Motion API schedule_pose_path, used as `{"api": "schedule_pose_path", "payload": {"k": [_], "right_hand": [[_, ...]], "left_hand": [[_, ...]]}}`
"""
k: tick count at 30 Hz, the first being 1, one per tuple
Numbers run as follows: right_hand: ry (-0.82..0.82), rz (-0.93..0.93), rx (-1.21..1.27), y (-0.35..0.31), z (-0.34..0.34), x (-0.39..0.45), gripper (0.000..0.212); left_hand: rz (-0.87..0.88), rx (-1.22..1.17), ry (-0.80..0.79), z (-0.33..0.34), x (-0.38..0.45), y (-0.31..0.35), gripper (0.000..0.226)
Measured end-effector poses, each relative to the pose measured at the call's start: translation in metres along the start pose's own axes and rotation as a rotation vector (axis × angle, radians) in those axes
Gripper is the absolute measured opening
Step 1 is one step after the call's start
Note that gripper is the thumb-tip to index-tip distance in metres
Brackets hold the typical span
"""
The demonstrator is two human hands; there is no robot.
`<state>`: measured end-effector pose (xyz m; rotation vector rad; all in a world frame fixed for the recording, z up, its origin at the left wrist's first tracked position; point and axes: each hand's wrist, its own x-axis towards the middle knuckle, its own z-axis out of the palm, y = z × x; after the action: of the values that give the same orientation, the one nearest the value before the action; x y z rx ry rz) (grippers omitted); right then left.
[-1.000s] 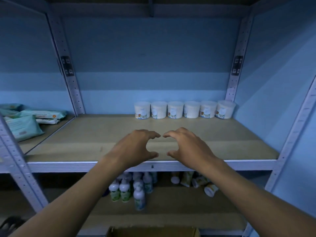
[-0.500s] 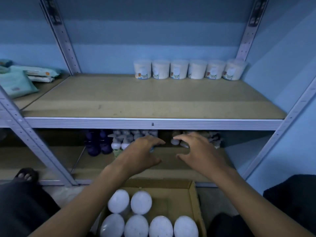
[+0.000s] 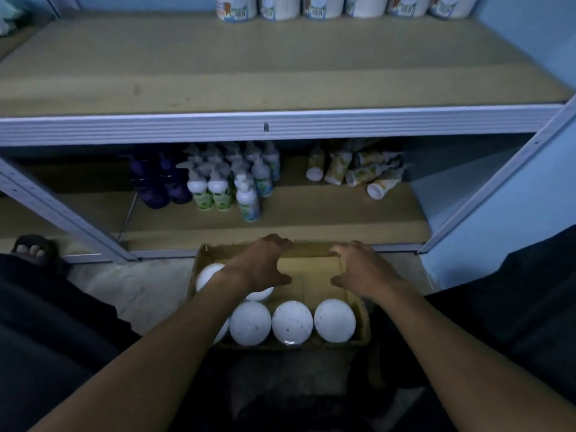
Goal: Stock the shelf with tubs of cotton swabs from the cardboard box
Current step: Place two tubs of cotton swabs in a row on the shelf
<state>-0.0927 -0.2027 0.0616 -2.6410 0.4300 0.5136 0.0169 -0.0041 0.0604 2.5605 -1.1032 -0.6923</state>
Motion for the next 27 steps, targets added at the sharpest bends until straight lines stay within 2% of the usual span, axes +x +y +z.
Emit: {"api": "schedule_pose_path", "payload": {"k": [4, 10, 17, 21, 27], "right_hand": [[-0.058, 0.055, 0.003, 0.010, 0.037, 0.000, 0.066], [-0.128, 0.110, 0.015, 0.020, 0.083, 0.000, 0.070], [-0.209, 0.142, 0.031, 0.026, 0.115, -0.001, 0.077], [-0.175, 0.136, 0.076, 0.027, 0.125, -0.003, 0.076], [-0.113, 0.162, 0.065, 0.024, 0.137, -0.001, 0.078]], "left_hand": [[-0.025, -0.051, -0.096, 0.034, 0.003, 0.000, 0.077], [-0.070, -0.122, -0.156, 0.077, 0.012, -0.005, 0.083], [-0.064, -0.004, -0.248, 0.117, 0.015, -0.010, 0.079], [-0.049, 0.031, -0.262, 0.141, 0.012, -0.007, 0.078], [-0.031, 0.094, -0.201, 0.157, 0.011, -0.007, 0.070]]}}
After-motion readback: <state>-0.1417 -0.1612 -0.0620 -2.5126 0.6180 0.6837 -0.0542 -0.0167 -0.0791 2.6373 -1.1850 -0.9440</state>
